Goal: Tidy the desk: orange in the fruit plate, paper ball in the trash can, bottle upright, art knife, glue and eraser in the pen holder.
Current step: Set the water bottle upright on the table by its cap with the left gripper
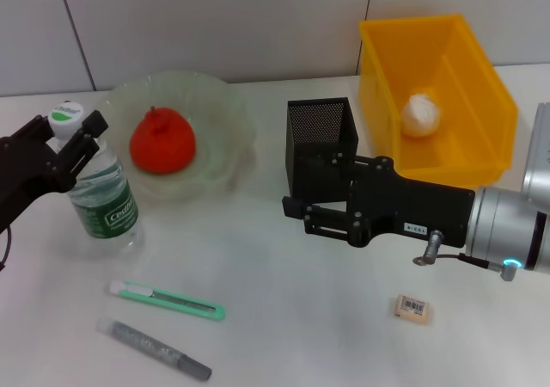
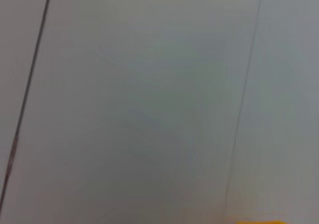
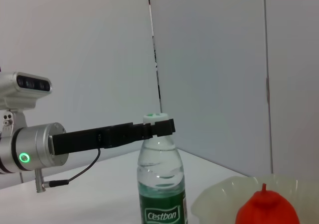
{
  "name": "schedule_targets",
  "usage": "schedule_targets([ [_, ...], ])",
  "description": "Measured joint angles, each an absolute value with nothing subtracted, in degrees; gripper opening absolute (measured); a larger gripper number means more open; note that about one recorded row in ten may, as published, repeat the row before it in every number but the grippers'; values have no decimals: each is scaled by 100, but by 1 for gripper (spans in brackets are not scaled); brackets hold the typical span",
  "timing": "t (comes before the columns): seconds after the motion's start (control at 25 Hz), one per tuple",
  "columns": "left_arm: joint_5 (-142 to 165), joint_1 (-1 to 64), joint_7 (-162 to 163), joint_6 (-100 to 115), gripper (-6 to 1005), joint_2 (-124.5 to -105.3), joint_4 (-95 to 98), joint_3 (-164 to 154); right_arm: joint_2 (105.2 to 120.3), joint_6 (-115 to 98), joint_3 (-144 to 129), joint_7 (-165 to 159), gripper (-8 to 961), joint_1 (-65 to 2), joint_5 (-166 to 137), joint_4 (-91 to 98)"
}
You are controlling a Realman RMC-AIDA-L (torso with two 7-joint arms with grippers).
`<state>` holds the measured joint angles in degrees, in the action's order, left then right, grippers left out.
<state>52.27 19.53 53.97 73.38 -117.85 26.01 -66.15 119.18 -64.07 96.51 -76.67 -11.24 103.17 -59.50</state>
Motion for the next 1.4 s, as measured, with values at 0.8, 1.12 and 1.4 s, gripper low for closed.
schedule_targets([
  [0.8,5195,2095,5116,7309,443,-11847,2148,-6335,11927,-6412,9650,-7665,710,-1133,10369,-5951],
  [1.12,5179,2115,5050,7317,444,-11848,2074,-6313,11927,-6416,9646,-7681,715,-1141,10372,-5986],
  [1.4,5177,2118,5047,7318,470,-11847,2074,-6308,11927,-6416,9651,-7682,719,-1138,10372,-6007],
])
